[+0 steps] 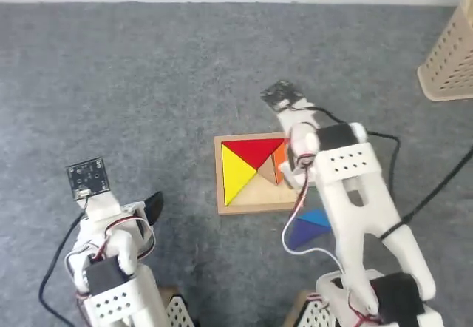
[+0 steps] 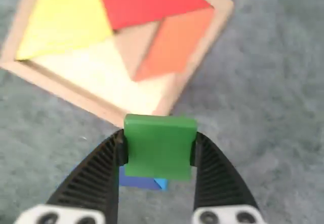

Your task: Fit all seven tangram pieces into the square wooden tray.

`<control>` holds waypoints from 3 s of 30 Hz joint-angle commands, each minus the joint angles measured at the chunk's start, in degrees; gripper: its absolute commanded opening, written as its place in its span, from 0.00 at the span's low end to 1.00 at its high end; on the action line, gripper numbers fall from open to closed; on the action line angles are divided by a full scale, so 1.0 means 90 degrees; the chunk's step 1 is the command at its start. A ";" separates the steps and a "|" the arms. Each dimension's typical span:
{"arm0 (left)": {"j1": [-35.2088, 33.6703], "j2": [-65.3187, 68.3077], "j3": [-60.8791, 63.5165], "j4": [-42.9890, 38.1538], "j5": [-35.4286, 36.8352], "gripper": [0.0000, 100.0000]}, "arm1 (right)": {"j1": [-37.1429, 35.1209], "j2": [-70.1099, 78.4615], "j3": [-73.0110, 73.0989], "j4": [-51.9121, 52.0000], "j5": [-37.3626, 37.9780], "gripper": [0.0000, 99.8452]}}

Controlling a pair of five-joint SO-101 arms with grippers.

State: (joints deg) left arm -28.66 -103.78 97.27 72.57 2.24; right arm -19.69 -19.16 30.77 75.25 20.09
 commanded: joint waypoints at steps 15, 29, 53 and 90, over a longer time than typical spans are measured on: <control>0.0010 -0.0078 -0.0083 -0.0010 -0.0010 0.35 | -0.0640 0.1177 -0.1416 0.0190 -0.0303 0.02; 0.0010 -0.0078 -0.0083 -0.0010 -0.0010 0.35 | -0.1499 0.1197 -0.1582 0.0044 -0.0244 0.02; 0.0010 -0.0078 -0.0083 -0.0010 -0.0010 0.35 | -0.1714 0.3092 -0.1915 -0.0650 -0.0420 0.14; 0.0010 -0.0078 -0.0083 -0.0010 -0.0010 0.35 | -0.2056 0.3092 -0.1915 -0.0474 -0.0430 0.26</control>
State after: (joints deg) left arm -28.66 -103.78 97.27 72.57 2.24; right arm -37.80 9.67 16.62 70.51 15.34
